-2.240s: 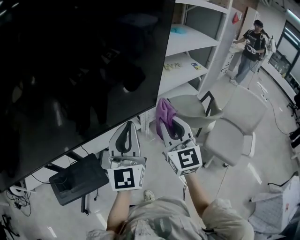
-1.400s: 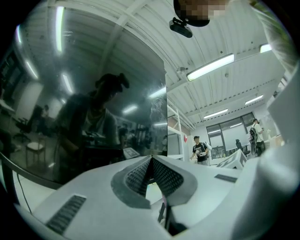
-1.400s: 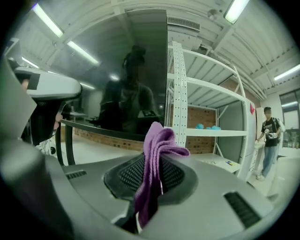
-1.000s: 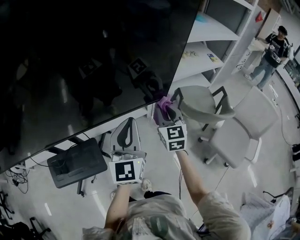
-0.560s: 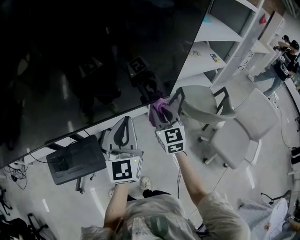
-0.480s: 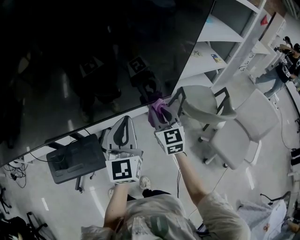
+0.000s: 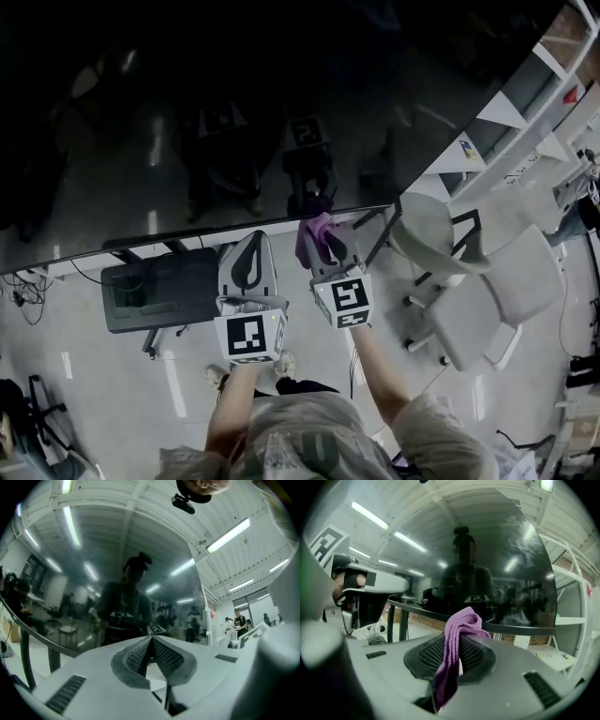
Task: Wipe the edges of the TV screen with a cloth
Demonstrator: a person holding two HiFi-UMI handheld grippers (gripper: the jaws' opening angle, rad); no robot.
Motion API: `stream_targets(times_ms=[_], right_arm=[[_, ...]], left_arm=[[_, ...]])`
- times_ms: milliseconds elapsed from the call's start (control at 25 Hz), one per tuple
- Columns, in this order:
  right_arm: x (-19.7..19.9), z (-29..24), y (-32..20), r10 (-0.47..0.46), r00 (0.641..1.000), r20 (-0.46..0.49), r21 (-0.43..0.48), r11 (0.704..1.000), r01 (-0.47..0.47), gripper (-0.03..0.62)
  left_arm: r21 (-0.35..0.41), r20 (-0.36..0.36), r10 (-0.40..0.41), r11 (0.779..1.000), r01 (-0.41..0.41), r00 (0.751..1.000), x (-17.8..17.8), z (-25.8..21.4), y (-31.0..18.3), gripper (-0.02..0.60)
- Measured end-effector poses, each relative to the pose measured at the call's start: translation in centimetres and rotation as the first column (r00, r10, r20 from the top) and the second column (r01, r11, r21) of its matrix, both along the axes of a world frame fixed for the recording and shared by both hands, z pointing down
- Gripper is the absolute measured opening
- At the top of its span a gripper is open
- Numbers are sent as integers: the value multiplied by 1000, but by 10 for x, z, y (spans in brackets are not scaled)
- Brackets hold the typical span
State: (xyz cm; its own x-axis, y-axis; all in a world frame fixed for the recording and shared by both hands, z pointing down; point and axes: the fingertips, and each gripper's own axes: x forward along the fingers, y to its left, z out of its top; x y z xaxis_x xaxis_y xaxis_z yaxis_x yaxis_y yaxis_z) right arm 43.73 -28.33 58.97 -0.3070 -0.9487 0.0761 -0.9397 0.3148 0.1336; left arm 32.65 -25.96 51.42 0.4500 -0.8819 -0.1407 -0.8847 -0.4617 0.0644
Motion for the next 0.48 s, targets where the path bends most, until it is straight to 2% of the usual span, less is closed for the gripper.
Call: stream_targets(times_ms=[200, 480], right_arm=[[-52, -2, -2, -98, 995, -2, -8, 995, 98, 63], [-123, -2, -5, -185, 983, -19, -16, 983, 185, 63]], left_arm=[[-12, 11, -100, 995, 100, 995, -53, 5, 0, 15], [-69, -13, -222, 973, 221, 975, -136, 15, -4, 15]])
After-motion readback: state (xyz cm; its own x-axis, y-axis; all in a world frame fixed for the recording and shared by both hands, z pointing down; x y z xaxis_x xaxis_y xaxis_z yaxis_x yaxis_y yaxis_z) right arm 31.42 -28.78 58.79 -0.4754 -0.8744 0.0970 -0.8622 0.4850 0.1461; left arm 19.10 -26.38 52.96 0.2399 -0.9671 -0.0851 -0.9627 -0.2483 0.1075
